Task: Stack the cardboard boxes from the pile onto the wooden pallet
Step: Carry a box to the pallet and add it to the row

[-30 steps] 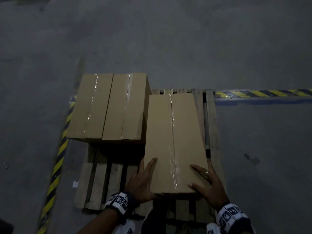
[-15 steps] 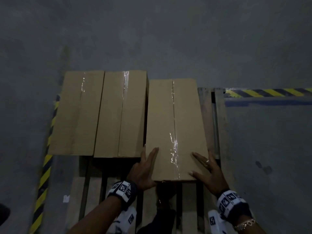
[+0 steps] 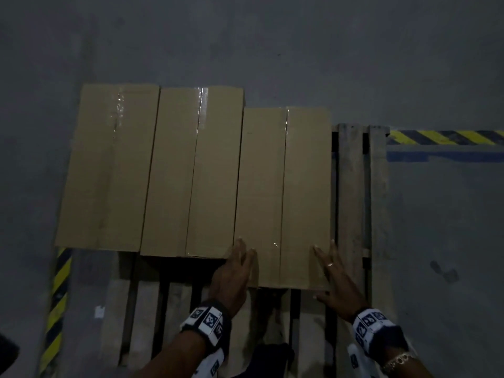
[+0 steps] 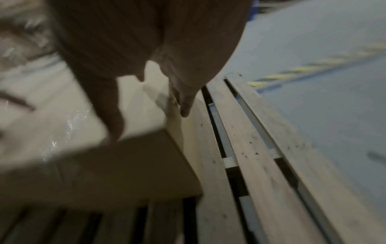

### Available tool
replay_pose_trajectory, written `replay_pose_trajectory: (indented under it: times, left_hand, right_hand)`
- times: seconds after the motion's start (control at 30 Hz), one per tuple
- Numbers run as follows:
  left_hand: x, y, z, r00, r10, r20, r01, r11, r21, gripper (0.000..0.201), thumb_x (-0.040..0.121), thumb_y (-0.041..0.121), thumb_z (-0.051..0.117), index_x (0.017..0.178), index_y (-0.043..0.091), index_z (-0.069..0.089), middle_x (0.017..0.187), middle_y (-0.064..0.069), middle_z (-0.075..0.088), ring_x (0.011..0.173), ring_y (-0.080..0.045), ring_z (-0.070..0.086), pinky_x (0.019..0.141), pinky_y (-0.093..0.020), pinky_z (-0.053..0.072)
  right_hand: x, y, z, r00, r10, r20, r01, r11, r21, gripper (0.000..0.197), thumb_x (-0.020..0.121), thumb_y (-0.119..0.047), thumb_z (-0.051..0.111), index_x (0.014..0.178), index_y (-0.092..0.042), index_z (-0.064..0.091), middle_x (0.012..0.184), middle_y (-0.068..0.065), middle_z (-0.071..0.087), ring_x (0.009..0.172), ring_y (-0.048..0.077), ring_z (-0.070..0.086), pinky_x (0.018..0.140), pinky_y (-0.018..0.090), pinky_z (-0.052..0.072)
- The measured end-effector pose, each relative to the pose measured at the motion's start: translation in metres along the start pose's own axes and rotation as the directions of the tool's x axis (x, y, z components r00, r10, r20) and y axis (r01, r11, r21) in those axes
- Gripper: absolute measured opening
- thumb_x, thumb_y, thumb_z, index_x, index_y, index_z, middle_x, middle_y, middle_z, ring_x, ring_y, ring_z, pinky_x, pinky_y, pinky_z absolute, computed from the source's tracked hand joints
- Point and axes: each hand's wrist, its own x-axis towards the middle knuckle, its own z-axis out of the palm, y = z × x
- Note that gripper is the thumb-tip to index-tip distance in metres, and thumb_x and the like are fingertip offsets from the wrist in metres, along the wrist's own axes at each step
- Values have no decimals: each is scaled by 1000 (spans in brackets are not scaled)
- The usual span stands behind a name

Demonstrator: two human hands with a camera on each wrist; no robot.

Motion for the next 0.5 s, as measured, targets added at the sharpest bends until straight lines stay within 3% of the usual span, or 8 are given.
replay_pose_trajectory:
  times: [0.07,0.13,0.2,0.23,0.33,0.4,0.5]
  left_hand:
    - [3,-1,-2,1000,-22,8,22,1000,10,119,41,9,95,148,15,44,158,-23,29,128,-39,54,89,-42,58]
    - [4,-1,0,1000,-5,-2,5,999,34,127,55,28,95,158,19,22,165,-22,8,145,-41,28,110,-53,40]
    - [7,-3,6,1000,2,7,-2,997,78,131,69,34,88,160,24,-5,166,-17,-15,152,-39,2,118,-58,21]
    - [8,-3,8,1000,-3,-8,4,996,93,135,66,34,89,160,26,-8,166,-16,-16,153,-39,0,117,-60,19]
    - [17,-8,16,999,-48,14,46,993,105,148,44,34,98,161,27,8,168,-17,0,152,-39,17,106,-67,27]
    - [23,-13,17,999,-37,-7,38,992,122,145,44,32,98,161,29,11,168,-14,3,152,-40,16,103,-68,29]
    - [31,-15,7,996,-43,-80,51,993,110,136,53,29,94,160,31,12,169,-11,7,151,-43,18,103,-66,35]
  right_hand:
    - [2,5,5,999,0,-36,-2,998,-63,124,74,-7,87,157,-47,5,160,-21,-31,150,-3,-12,108,12,28]
    - [4,4,9,998,10,-70,-16,996,-87,122,76,-3,84,157,-47,5,161,-20,-30,150,6,-2,100,14,36]
    - [4,4,14,996,21,-92,-30,995,-98,118,78,0,80,156,-48,6,162,-19,-29,149,7,3,92,13,41]
    - [3,4,16,995,23,-100,-33,995,-97,116,79,0,79,156,-48,7,162,-18,-29,149,7,2,93,13,40]
    - [0,11,21,993,18,-118,-30,995,-95,107,84,-2,75,156,-46,11,164,-17,-26,152,9,2,99,16,37]
    - [0,15,20,990,29,-139,-42,995,-92,101,87,-3,74,154,-47,13,166,-15,-19,153,11,8,103,18,34]
    - [9,13,12,976,44,-213,-61,995,-77,89,90,-2,70,149,-47,22,168,-6,7,151,19,25,105,20,32]
